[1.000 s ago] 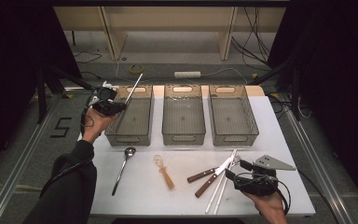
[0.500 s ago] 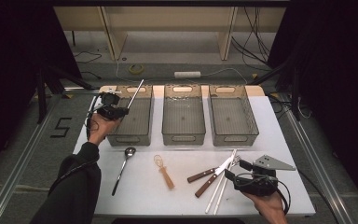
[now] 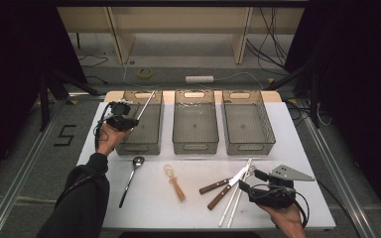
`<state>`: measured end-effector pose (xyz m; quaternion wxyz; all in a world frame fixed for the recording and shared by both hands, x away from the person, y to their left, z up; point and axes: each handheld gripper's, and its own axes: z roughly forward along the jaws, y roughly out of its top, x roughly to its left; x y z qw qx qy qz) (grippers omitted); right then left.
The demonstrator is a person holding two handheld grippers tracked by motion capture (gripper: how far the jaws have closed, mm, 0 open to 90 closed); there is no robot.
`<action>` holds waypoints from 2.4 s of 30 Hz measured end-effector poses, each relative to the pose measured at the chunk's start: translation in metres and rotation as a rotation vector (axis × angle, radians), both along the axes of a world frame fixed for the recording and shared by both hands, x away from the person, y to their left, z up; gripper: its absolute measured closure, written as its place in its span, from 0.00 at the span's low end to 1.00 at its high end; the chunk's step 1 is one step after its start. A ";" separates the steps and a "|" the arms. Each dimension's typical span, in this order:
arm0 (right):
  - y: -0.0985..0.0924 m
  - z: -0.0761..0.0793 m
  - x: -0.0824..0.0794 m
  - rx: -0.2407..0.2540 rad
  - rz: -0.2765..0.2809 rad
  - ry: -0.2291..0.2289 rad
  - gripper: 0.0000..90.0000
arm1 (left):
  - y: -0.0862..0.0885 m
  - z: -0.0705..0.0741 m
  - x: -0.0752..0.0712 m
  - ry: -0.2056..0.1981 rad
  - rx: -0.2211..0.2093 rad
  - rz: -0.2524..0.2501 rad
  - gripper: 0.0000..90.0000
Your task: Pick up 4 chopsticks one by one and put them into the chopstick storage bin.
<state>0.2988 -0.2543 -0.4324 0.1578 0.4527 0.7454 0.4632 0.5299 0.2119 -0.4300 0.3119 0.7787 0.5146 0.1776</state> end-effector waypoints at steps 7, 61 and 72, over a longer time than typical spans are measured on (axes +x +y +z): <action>0.000 0.000 0.000 0.000 0.005 0.000 0.32 | -0.002 -0.001 0.000 0.005 -0.016 0.003 0.92; 0.016 -0.004 0.005 -0.338 0.256 0.169 0.42 | -0.056 0.027 -0.149 -0.077 -0.149 -0.227 0.31; 0.014 -0.008 0.013 -0.308 0.082 0.208 0.48 | -0.065 0.020 -0.175 -0.095 -0.166 -0.245 0.29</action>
